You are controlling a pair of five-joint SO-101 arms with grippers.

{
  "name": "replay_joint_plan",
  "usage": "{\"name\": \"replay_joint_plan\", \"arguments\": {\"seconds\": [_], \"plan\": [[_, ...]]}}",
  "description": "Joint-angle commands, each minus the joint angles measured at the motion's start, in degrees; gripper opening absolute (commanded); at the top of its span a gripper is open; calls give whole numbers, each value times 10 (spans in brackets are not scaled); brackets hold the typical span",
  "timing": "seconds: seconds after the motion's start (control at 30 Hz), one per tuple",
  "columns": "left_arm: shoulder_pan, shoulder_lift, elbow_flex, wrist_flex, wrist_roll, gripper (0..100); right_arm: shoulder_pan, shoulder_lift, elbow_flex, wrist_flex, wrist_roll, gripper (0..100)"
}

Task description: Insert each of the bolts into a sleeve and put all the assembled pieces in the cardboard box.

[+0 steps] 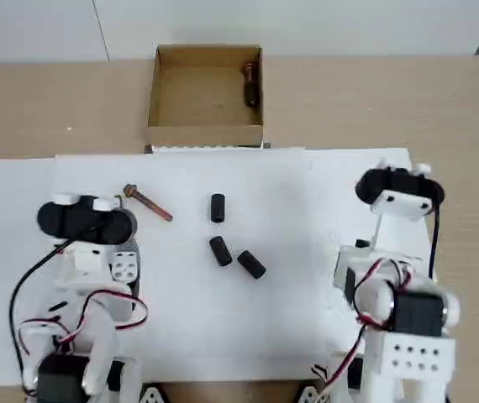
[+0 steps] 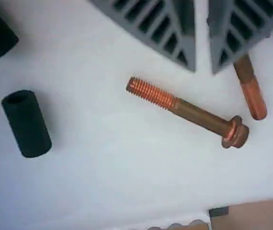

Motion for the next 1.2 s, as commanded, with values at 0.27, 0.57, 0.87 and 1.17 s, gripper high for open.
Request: {"name": "replay_joint_plan", "arguments": {"seconds": [0.27, 0.57, 0.87, 1.17], "plan": [[2, 411, -336, 63, 154, 6, 18, -181, 130, -95, -2, 4], [2, 687, -510, 101, 362, 6, 18, -222, 135, -95, -3, 4], [3, 860, -589, 101, 447, 7, 20, -224, 135, -94, -4, 4], [-3, 945, -620, 101, 452, 58, 20, -224, 135, -94, -4, 4]]}}
